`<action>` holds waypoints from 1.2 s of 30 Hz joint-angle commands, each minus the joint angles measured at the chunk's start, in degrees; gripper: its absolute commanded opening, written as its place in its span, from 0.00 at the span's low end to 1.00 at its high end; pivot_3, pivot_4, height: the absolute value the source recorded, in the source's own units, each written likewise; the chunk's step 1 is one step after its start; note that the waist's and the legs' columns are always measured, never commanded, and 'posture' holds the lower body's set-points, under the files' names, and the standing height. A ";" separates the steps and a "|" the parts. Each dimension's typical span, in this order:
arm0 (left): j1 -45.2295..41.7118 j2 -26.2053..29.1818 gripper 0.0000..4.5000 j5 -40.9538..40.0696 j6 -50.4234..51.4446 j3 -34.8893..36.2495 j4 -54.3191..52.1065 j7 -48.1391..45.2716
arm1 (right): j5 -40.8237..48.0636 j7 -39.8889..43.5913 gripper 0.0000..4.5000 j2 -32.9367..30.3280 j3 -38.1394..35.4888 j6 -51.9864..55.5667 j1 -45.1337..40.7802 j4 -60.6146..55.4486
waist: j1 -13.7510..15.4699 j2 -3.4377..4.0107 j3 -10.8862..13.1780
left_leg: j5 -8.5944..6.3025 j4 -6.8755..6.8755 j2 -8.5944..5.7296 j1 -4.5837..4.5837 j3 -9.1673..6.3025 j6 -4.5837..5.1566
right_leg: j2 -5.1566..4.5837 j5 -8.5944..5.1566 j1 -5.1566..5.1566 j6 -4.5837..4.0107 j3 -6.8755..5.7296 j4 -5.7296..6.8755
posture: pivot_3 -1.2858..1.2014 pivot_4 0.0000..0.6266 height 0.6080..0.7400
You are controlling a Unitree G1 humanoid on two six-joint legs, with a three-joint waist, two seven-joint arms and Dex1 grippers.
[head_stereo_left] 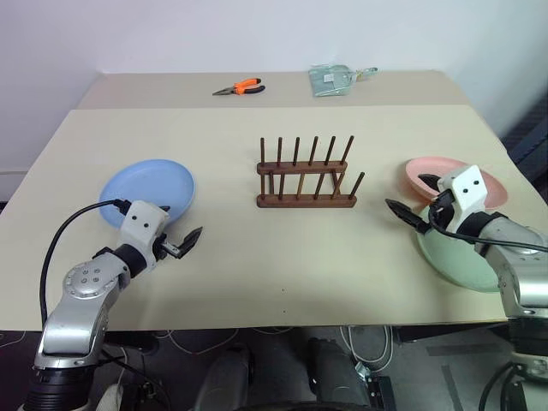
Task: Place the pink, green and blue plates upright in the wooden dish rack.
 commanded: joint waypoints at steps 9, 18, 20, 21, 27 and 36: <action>-10.15 0.58 0.98 -0.49 -2.92 -5.44 8.73 -6.67 | 0.97 0.08 1.00 1.44 1.55 1.11 -2.20 -2.63 | 0.18 0.00 0.00 | 0.00 0.01 -0.02 0.00 -0.01 0.00 | 0.00 0.05 0.01 0.08 -0.02 0.00 | 0.52 0.24 1.00; -32.99 -5.06 0.98 5.36 -12.76 -20.11 41.43 -21.17 | -0.49 -5.10 1.00 4.67 2.49 4.12 7.17 -15.52 | 0.14 -0.02 -0.01 | 0.01 0.02 -0.06 0.00 -0.02 0.00 | 0.01 0.07 0.03 0.13 -0.04 0.01 | 0.52 0.24 1.00; -37.09 -8.07 0.98 6.96 -16.77 -22.14 49.55 -22.97 | -1.30 -7.37 1.00 5.92 2.43 4.79 9.43 -18.56 | 0.05 -0.02 -0.02 | 0.00 0.02 -0.06 0.01 0.00 0.01 | 0.00 0.07 0.02 0.14 -0.03 0.00 | 0.52 0.24 1.00; -38.84 -9.39 0.98 7.53 -18.63 -22.60 53.24 -23.60 | -1.50 -8.64 1.00 6.64 2.44 5.54 10.35 -20.46 | 0.01 -0.03 -0.02 | 0.00 0.02 -0.06 0.00 -0.01 0.01 | 0.00 0.07 0.01 0.14 -0.04 0.00 | 0.52 0.24 1.00; -47.63 -15.67 0.68 11.50 -28.31 -23.01 71.62 -22.25 | -1.56 -12.55 1.00 9.06 1.86 8.78 15.06 -27.69 | 0.68 -0.08 -0.09 | 0.00 0.09 -0.08 0.00 -0.03 0.01 | -0.02 0.06 0.07 0.17 -0.05 0.00 | 0.52 0.24 1.00; -42.69 -14.66 0.16 9.56 -32.25 -22.64 63.39 -30.98 | -0.68 -9.27 1.00 3.79 -1.02 11.29 20.25 -31.36 | 1.03 -0.06 -0.13 | -0.01 0.06 -0.06 0.04 0.00 0.03 | -0.01 0.08 0.06 0.24 -0.03 0.02 | 0.52 0.24 1.00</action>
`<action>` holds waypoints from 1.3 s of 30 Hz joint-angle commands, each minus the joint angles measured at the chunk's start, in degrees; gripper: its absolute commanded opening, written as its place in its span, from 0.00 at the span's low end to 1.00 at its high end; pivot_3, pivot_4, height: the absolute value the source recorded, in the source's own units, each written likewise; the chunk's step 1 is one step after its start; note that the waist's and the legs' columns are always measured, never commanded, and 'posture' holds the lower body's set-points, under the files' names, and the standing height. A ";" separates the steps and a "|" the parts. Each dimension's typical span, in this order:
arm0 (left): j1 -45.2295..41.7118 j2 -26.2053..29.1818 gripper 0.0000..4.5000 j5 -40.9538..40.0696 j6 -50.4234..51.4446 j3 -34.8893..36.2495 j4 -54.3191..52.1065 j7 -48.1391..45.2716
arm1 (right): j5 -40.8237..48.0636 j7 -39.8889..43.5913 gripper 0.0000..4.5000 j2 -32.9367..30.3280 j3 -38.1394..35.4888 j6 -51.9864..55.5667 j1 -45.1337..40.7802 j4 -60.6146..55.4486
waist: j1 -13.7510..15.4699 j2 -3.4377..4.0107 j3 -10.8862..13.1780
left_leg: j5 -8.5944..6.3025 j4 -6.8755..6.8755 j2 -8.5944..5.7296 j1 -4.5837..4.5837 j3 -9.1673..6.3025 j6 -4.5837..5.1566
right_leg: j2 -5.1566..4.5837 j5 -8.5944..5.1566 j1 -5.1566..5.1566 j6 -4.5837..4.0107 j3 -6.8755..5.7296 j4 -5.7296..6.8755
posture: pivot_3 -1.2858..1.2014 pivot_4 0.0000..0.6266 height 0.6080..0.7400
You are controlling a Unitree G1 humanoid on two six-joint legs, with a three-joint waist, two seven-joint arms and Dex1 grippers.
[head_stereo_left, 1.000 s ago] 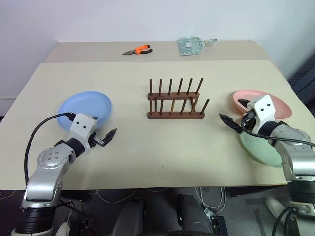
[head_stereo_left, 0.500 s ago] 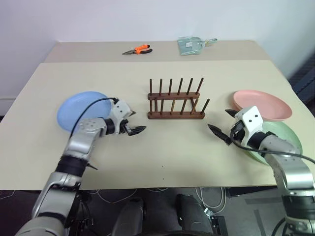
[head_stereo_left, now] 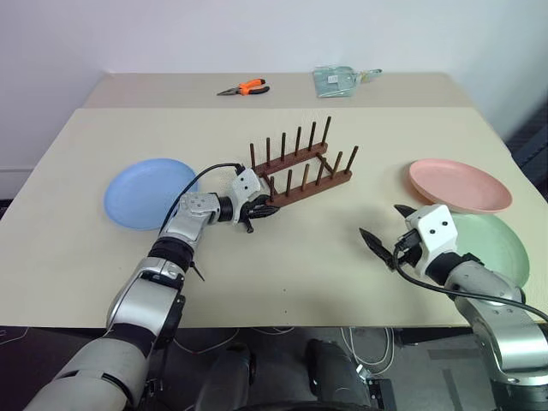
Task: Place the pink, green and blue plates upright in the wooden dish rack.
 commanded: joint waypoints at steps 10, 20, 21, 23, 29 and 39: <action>18.71 10.80 0.16 -5.51 11.34 -1.86 -37.70 -14.37 | 2.65 10.59 1.00 -9.71 -8.67 0.14 7.21 -0.07 | 0.19 0.01 0.02 | -0.02 0.03 0.05 -0.02 -0.01 0.03 | 0.01 -0.05 0.01 -0.08 0.01 0.00 | 0.52 0.24 1.00; 27.83 19.02 0.73 -7.35 21.85 2.17 -47.16 -10.56 | 2.53 12.53 0.59 -9.59 -3.42 1.01 8.62 -3.50 | -0.84 0.07 -0.03 | -0.02 -0.08 0.10 0.04 0.00 0.03 | 0.03 -0.13 -0.02 0.12 0.02 0.01 | 0.52 0.24 1.00; 30.25 20.76 0.63 -9.14 24.61 1.99 -51.32 -11.98 | 2.46 12.45 0.46 -9.41 -2.38 1.30 8.61 -4.02 | -1.05 0.13 -0.06 | -0.03 -0.12 0.14 0.04 0.00 0.03 | 0.05 -0.15 -0.03 0.10 0.01 0.01 | 0.52 0.24 1.00; 35.20 22.55 0.41 -11.06 29.27 0.94 -59.80 -11.56 | 2.16 11.99 0.23 -8.47 0.65 1.73 8.51 -4.92 | -1.26 0.14 -0.07 | -0.03 -0.12 0.15 0.04 -0.01 0.03 | 0.04 -0.24 -0.03 -0.02 0.02 0.01 | 0.52 0.24 1.00; 39.25 18.36 0.01 -9.65 34.09 -1.66 -67.03 -1.79 | -2.54 6.94 0.00 -5.68 8.12 3.22 3.90 -3.03 | 0.24 0.26 -0.15 | -0.03 0.05 0.13 -0.07 -0.06 0.04 | -0.09 -0.31 0.03 -0.03 0.02 -0.07 | 0.52 0.24 1.00; 32.67 2.18 0.01 2.46 28.94 -1.43 -51.90 25.94 | -13.70 -6.23 0.00 4.96 14.56 -0.15 -10.72 14.86 | 0.53 0.25 -0.56 | -0.01 0.12 0.02 0.13 -0.04 0.01 | -0.02 -0.24 0.21 -0.06 -0.01 -0.01 | 0.52 0.24 1.00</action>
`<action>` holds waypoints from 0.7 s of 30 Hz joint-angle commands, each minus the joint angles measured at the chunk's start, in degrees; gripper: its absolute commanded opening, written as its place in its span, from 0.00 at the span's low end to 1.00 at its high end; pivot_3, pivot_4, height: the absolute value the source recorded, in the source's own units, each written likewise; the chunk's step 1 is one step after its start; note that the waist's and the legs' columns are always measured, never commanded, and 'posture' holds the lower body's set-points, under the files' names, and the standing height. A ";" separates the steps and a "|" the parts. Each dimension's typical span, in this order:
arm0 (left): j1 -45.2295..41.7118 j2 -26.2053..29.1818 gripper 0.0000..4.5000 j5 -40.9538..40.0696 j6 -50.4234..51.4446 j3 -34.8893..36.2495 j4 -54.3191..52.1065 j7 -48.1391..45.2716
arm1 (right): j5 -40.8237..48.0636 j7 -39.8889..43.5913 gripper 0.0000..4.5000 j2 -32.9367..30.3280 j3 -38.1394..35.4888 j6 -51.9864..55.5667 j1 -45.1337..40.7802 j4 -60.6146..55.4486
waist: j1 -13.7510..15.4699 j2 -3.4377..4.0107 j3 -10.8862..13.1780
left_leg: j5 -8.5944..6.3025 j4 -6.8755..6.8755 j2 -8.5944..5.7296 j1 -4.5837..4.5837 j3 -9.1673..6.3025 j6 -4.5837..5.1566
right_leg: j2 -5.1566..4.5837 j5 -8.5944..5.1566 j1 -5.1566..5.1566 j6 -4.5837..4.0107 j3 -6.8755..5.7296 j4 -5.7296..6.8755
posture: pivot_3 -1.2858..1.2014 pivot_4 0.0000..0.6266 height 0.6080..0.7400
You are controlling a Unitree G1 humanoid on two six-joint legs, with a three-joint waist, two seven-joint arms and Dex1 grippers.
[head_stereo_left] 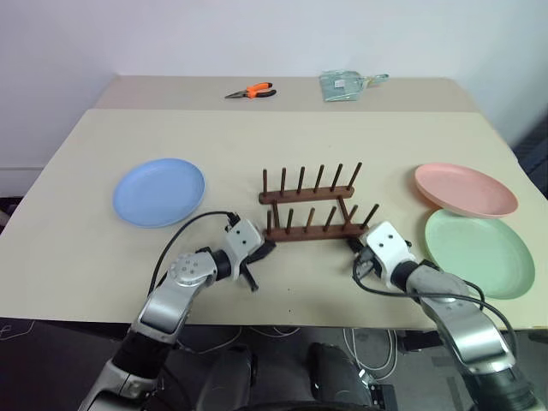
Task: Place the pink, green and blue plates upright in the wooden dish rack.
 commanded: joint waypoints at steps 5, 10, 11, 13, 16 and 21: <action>-4.34 -1.40 0.01 2.00 -1.21 2.18 9.23 5.97 | -3.03 -1.86 0.00 0.72 -0.65 -3.53 -6.76 7.25 | -0.64 0.03 -0.04 | 0.01 -0.03 -0.01 0.04 0.00 0.00 | 0.02 0.09 0.00 0.16 -0.01 0.06 | 0.52 0.24 1.00; -4.60 -0.30 0.00 1.61 -1.62 2.64 8.78 5.74 | -2.01 3.59 0.28 -5.89 -5.31 -5.30 -4.80 1.86 | -0.66 0.06 -0.03 | 0.01 -0.08 -0.01 0.03 0.01 0.00 | 0.02 0.11 -0.03 0.21 0.00 0.06 | 0.52 0.24 1.00; -4.28 0.07 0.00 1.33 -1.62 2.63 8.01 5.18 | -1.99 4.59 0.38 -7.83 -6.74 -5.77 -4.38 0.49 | -0.66 0.06 -0.03 | 0.01 -0.08 -0.02 0.00 0.01 0.00 | 0.01 0.09 -0.05 0.23 0.00 0.05 | 0.52 0.24 1.00; -3.11 1.00 0.00 -0.20 -1.51 2.69 4.86 3.06 | -2.96 6.52 0.62 -13.47 -10.60 -6.73 -3.85 -1.27 | -0.87 0.08 -0.02 | 0.01 -0.08 -0.01 -0.01 0.01 0.00 | 0.02 0.09 -0.06 0.24 0.00 0.05 | 0.52 0.24 1.00; -1.74 2.28 0.00 -3.65 -1.17 3.52 -0.79 -0.48 | -5.62 9.13 0.83 -22.42 -14.91 -9.74 -3.13 0.86 | -1.00 0.11 0.01 | 0.00 -0.11 0.02 -0.06 0.09 0.00 | 0.01 0.06 -0.13 0.22 0.01 0.03 | 0.52 0.24 1.00; -1.67 3.19 0.00 -10.82 2.13 4.05 -9.09 -6.56 | -12.10 9.97 0.83 -30.77 -12.83 -17.37 -3.29 11.29 | -0.77 0.02 0.05 | 0.00 -0.07 0.04 -0.16 0.09 0.00 | 0.01 -0.02 -0.15 0.06 -0.01 -0.05 | 0.52 0.24 1.00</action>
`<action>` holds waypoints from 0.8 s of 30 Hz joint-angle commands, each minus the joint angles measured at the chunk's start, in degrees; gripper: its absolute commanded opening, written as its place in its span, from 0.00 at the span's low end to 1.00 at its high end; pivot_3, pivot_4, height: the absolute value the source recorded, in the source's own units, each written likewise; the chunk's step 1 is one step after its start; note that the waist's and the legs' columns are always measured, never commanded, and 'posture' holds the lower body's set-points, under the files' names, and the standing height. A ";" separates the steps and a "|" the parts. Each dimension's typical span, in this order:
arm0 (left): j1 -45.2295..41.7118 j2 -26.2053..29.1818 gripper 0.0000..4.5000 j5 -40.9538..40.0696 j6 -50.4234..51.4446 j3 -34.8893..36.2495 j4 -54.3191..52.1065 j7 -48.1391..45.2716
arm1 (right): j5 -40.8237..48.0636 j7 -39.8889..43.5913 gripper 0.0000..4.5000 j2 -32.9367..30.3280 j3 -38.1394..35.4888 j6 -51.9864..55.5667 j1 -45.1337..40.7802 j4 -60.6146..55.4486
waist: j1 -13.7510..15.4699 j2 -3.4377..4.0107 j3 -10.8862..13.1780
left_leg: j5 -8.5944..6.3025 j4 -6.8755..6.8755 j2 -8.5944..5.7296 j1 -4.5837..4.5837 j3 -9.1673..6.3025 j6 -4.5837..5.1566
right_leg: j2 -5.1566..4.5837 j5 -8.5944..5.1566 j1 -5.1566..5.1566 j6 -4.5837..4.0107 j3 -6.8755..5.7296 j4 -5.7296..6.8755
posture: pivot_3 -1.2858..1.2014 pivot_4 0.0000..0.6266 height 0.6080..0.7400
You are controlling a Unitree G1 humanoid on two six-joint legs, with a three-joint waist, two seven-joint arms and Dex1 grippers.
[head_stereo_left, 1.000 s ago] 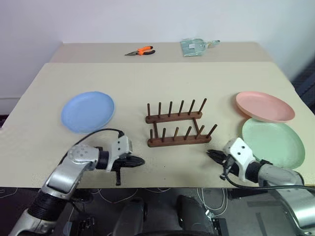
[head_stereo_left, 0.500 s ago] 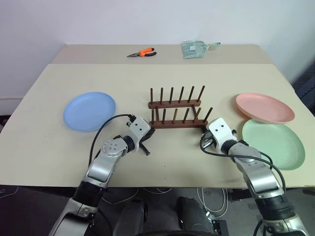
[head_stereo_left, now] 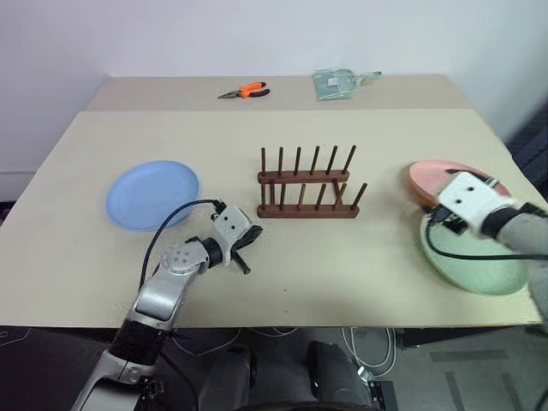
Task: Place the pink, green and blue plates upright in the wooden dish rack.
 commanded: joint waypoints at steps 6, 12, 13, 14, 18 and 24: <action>-1.71 0.30 0.00 -8.78 5.54 0.66 -12.06 -4.97 | -10.39 -2.99 0.78 -2.08 7.96 -11.65 -7.28 22.21 | -0.15 0.08 0.04 | 0.00 0.01 -0.03 -0.02 0.11 0.01 | -0.06 0.03 0.00 -0.06 0.07 -0.06 | 0.52 0.24 1.00; -0.45 0.82 0.00 -10.20 7.24 1.06 -14.56 -4.53 | -11.96 -4.66 0.17 -1.30 9.47 -13.84 -10.86 27.64 | -0.42 0.10 0.04 | 0.00 -0.02 -0.02 0.00 0.11 0.01 | -0.04 0.13 -0.02 -0.24 0.08 -0.03 | 0.52 0.24 1.00; -0.12 0.99 0.00 -10.33 7.31 1.15 -14.79 -4.51 | -11.07 -4.51 0.05 -0.97 8.73 -13.54 -10.89 26.78 | -0.46 0.10 0.04 | 0.00 -0.02 -0.02 0.00 0.11 0.01 | -0.04 0.13 -0.02 -0.24 0.08 -0.04 | 0.52 0.24 1.00; 0.15 1.14 0.00 -10.41 7.37 1.23 -14.95 -4.49 | -10.34 -4.32 0.01 -0.83 7.98 -13.24 -10.79 25.72 | -0.47 0.13 0.04 | 0.00 -0.02 -0.02 -0.01 0.11 0.01 | -0.04 0.13 -0.01 -0.23 0.10 -0.05 | 0.52 0.24 1.00; 0.72 2.15 0.00 -10.82 7.49 2.69 -14.32 -4.09 | -1.54 -2.76 0.01 1.28 0.58 -10.80 -11.07 14.09 | -0.72 0.25 0.12 | 0.00 -0.02 -0.03 -0.01 0.12 0.01 | -0.03 0.13 -0.03 -0.23 0.14 -0.04 | 0.52 0.24 1.00; 0.14 2.76 0.00 -10.30 5.71 3.80 -10.88 -3.95 | 54.81 -7.47 0.01 20.56 -14.99 22.65 -19.00 -13.10 | -1.22 0.17 0.17 | 0.00 -0.05 0.09 0.02 -0.09 0.02 | 0.11 0.20 -0.01 -0.16 0.12 0.03 | 0.52 0.24 1.00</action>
